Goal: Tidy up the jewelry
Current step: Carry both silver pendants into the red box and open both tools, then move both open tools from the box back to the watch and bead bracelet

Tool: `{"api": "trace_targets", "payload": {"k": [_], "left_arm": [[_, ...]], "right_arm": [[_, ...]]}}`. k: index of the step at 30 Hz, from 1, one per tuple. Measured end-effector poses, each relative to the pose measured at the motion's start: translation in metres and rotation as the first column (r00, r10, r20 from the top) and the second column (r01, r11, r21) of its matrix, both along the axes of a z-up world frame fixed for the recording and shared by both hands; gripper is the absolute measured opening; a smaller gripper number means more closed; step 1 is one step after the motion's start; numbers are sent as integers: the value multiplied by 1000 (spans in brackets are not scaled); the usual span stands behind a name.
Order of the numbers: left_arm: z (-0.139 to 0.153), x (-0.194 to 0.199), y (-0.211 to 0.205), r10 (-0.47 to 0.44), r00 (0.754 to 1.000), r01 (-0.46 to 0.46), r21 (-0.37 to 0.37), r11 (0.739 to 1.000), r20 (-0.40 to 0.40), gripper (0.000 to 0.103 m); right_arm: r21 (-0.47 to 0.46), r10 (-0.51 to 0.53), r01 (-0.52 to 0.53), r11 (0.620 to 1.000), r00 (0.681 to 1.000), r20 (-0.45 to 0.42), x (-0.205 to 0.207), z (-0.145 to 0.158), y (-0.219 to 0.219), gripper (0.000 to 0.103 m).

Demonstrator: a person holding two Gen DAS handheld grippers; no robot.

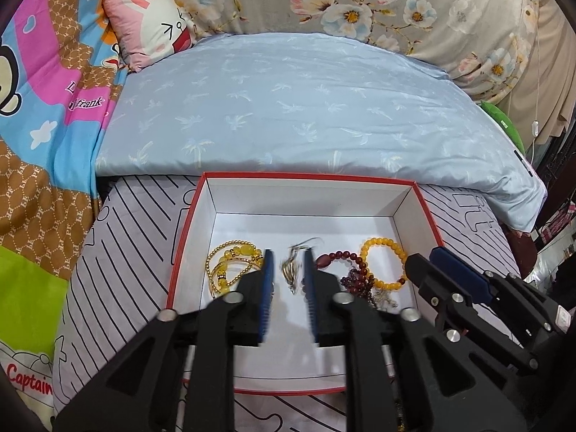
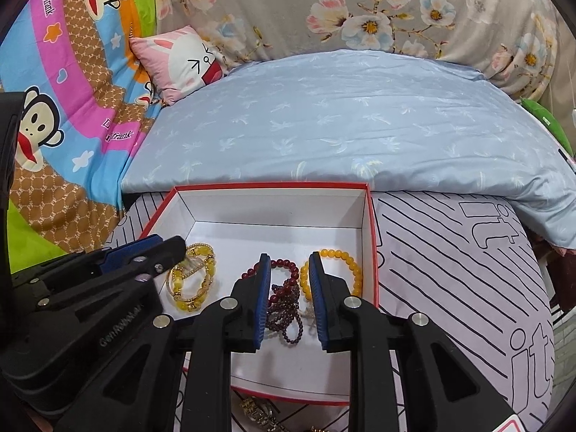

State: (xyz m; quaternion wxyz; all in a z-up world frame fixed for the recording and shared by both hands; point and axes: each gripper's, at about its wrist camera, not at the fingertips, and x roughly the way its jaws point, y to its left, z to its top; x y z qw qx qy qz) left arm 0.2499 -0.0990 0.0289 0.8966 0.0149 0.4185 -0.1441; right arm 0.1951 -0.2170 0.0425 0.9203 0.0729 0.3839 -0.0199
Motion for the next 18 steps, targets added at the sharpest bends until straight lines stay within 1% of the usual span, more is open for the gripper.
{"api": "trace_targets", "payload": {"k": [1, 2, 11, 18], "left_arm": [[0, -1, 0, 3, 1000, -3, 6, 1000, 6, 32], [1, -1, 0, 8, 1000, -8, 10, 1000, 10, 33], [5, -9, -1, 2, 1000, -3, 22, 1000, 26, 33], [12, -22, -1, -1, 999, 0, 16, 1000, 32, 33]], "right_arm": [[-2, -3, 3, 1000, 1000, 2, 0, 0, 0, 25], [-1, -4, 4, 1000, 1000, 3, -1, 1, 0, 26], [7, -16, 16, 1000, 1000, 11, -13, 7, -5, 27], [5, -20, 20, 1000, 1000, 23, -28, 16, -5, 28]]}}
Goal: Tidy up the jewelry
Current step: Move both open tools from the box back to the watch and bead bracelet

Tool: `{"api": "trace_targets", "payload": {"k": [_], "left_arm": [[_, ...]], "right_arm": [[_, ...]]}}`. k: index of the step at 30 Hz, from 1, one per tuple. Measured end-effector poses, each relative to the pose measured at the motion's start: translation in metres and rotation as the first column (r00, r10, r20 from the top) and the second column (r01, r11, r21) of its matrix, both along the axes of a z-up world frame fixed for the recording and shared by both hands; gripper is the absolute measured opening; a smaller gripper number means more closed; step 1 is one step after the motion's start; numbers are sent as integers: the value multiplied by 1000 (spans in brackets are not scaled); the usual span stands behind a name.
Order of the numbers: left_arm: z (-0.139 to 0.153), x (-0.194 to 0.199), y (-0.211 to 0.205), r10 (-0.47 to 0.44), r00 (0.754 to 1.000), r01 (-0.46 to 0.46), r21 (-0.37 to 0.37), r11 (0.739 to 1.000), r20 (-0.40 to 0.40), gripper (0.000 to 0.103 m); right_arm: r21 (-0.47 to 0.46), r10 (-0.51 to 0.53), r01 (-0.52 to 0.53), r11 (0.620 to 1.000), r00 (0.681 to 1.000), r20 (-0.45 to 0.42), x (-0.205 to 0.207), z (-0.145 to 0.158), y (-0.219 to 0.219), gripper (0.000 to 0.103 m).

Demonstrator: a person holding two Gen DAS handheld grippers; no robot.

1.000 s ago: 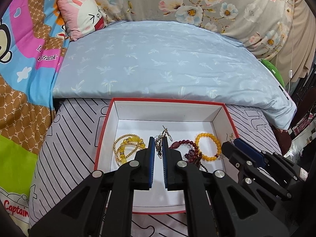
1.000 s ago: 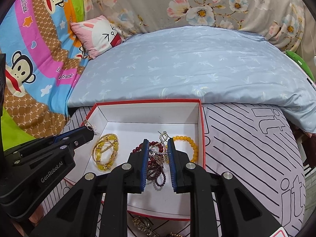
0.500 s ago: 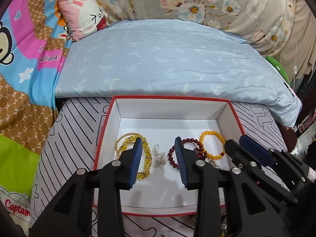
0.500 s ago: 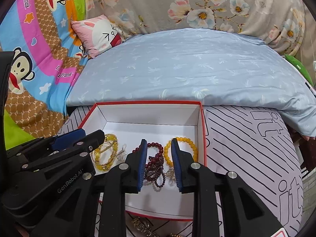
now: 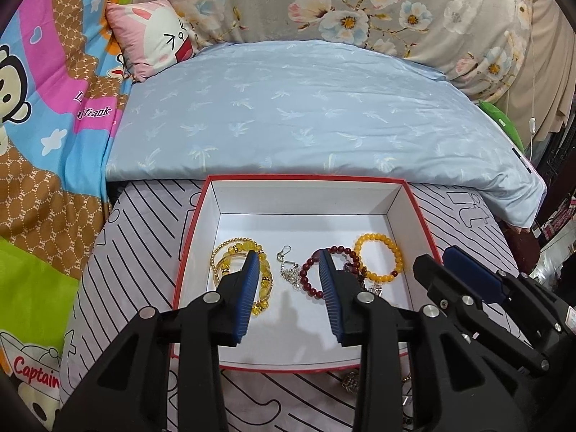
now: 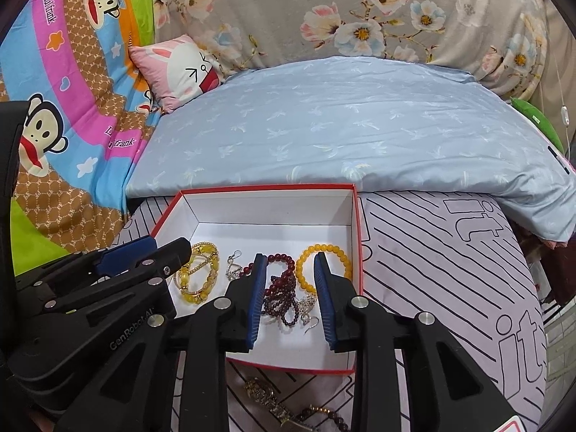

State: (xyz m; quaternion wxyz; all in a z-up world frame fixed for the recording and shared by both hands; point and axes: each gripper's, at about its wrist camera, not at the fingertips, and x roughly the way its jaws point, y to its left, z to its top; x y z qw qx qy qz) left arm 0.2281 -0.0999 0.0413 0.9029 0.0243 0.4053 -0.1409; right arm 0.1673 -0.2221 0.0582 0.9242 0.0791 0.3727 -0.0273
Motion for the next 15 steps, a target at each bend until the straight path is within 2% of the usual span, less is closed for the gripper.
{"api": "trace_targets", "payload": {"k": [13, 15], "left_arm": [[18, -39, 5, -11, 1000, 11, -15, 1000, 15, 33], [21, -47, 5, -17, 1000, 17, -24, 1000, 12, 33]], "right_arm": [[-2, 1, -1, 1000, 1000, 31, -46, 23, 2, 28], [-1, 0, 0, 1000, 999, 36, -55, 26, 1, 30]]}}
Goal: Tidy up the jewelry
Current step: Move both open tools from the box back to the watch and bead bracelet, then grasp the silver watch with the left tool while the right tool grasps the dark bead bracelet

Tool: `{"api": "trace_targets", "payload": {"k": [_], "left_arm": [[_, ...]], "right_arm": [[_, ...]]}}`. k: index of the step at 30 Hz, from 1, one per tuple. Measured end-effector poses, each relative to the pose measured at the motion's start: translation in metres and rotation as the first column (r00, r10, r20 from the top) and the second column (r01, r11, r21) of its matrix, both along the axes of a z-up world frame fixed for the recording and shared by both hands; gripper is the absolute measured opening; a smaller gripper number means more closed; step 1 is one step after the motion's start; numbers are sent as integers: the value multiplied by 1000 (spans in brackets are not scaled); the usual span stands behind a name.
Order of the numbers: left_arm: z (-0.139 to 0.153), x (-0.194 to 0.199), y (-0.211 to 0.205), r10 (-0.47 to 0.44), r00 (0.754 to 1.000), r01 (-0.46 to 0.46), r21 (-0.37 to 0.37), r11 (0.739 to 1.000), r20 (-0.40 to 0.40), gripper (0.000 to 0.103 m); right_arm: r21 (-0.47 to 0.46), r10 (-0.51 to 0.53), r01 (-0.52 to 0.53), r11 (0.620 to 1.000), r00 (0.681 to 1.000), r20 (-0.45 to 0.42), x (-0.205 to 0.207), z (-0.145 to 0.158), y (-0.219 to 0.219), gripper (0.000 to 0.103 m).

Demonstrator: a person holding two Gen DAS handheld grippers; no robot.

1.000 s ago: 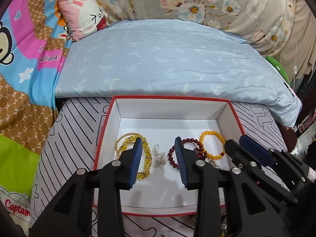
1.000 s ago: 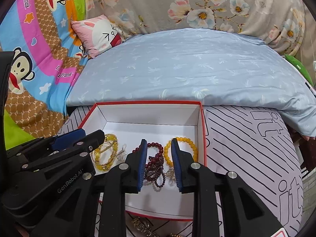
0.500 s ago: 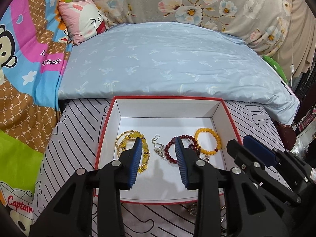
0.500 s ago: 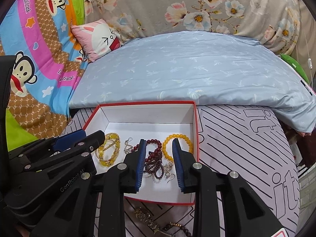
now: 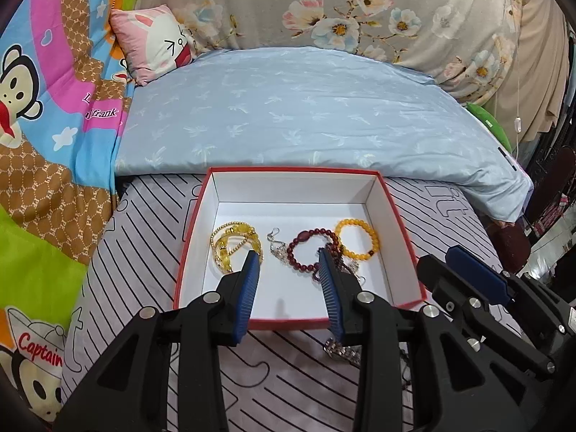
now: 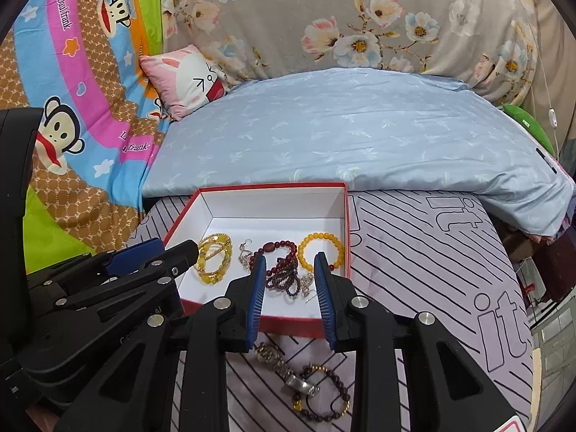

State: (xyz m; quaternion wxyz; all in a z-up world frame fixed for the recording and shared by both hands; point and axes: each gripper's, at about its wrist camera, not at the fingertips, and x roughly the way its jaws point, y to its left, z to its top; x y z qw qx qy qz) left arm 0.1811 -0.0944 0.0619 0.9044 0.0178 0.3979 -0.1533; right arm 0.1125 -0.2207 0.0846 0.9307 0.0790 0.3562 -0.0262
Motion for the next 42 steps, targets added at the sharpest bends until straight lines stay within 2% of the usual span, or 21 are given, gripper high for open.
{"api": "trace_targets", "payload": {"k": [3, 6, 13, 23, 25, 30, 37, 42], "left_arm": [[3, -12, 1, -10, 1000, 10, -2, 1000, 3, 35], [2, -25, 5, -14, 1000, 14, -4, 1000, -2, 39], [-21, -54, 21, -4, 999, 4, 1, 1000, -50, 39], [-65, -77, 36, 15, 985, -14, 4, 1000, -170, 40], [-72, -75, 35, 26, 980, -31, -21, 999, -199, 44], [-78, -68, 23, 43, 975, -51, -29, 998, -217, 44], [-83, -50, 5, 41, 967, -60, -68, 996, -253, 44], [-87, -37, -16, 40, 967, -57, -61, 997, -250, 44]], "right_arm": [[7, -8, 8, 1000, 1000, 6, -16, 1, -3, 36], [16, -17, 18, 1000, 1000, -15, -34, -8, -9, 36], [28, -23, 26, 999, 992, -122, -66, -54, -13, 36], [37, -38, 47, 998, 975, -217, -82, -104, -13, 36], [37, -45, 54, 998, 974, -221, -80, -107, -16, 36], [39, -53, 63, 997, 974, -218, -69, -110, -20, 36], [16, -46, 51, 999, 972, -232, -59, -122, -19, 23], [12, -55, 59, 998, 972, -229, -62, -122, -21, 13]]}}
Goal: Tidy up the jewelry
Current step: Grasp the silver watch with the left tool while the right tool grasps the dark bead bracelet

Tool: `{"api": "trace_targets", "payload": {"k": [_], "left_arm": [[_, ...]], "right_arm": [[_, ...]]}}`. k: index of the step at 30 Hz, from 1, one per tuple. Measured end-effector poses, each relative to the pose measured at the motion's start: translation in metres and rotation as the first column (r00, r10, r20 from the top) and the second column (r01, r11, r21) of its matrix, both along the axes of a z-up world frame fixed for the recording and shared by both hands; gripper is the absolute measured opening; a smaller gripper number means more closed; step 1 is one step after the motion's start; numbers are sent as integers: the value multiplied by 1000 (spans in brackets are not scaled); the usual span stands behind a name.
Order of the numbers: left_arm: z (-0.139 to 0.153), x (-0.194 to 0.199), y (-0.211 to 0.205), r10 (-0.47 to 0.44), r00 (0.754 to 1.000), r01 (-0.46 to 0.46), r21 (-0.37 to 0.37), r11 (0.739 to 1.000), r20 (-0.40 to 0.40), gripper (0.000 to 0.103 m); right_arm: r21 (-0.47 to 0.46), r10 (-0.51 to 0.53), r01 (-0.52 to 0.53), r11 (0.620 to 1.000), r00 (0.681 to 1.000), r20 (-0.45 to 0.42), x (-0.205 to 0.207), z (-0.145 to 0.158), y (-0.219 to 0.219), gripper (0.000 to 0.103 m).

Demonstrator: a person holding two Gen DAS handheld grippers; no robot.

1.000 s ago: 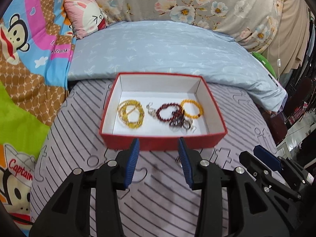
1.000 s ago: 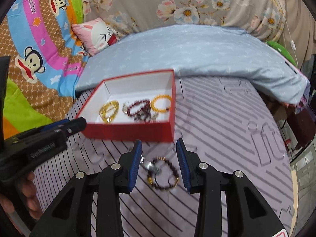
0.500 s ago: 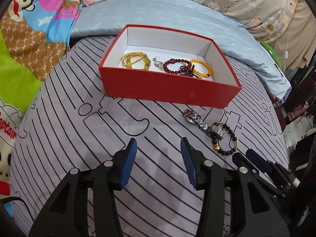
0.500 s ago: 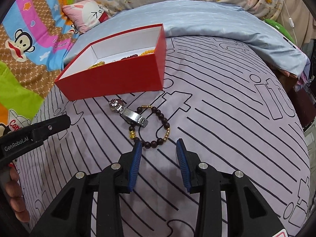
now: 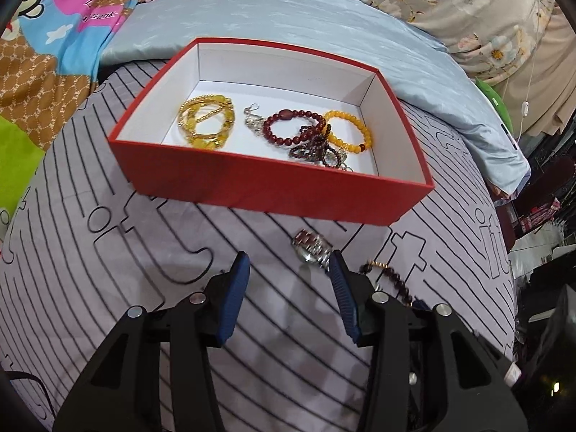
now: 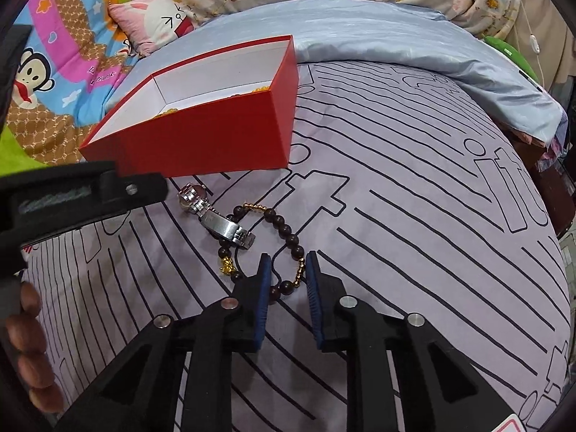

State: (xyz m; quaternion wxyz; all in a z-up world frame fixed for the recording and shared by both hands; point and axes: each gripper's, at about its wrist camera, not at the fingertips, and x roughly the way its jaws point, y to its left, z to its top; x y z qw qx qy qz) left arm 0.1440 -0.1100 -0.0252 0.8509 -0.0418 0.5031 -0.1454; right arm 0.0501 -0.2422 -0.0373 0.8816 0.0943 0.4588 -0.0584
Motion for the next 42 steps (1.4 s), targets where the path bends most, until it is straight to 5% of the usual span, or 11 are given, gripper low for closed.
{"api": "trace_targets", "payload": {"k": [10, 26, 30, 35, 42], "left_arm": [[-24, 7, -22, -3, 1000, 3, 81, 997, 4, 45], [-23, -11, 5, -18, 1000, 19, 50, 999, -8, 45], [-24, -15, -3, -21, 1000, 20, 93, 995, 10, 45], [-25, -19, 0, -30, 999, 27, 98, 995, 32, 34], [-27, -29, 25, -57, 998, 54, 95, 994, 32, 33]], "right_arm": [[25, -3, 3, 1000, 1000, -11, -10, 0, -3, 9], [48, -7, 8, 999, 1000, -19, -29, -1, 0, 9], [54, -4, 5, 999, 1000, -24, -31, 0, 0, 9], [56, -1, 2, 998, 1000, -30, -40, 0, -1, 9], [71, -7, 10, 997, 999, -43, -52, 0, 0, 9]]}}
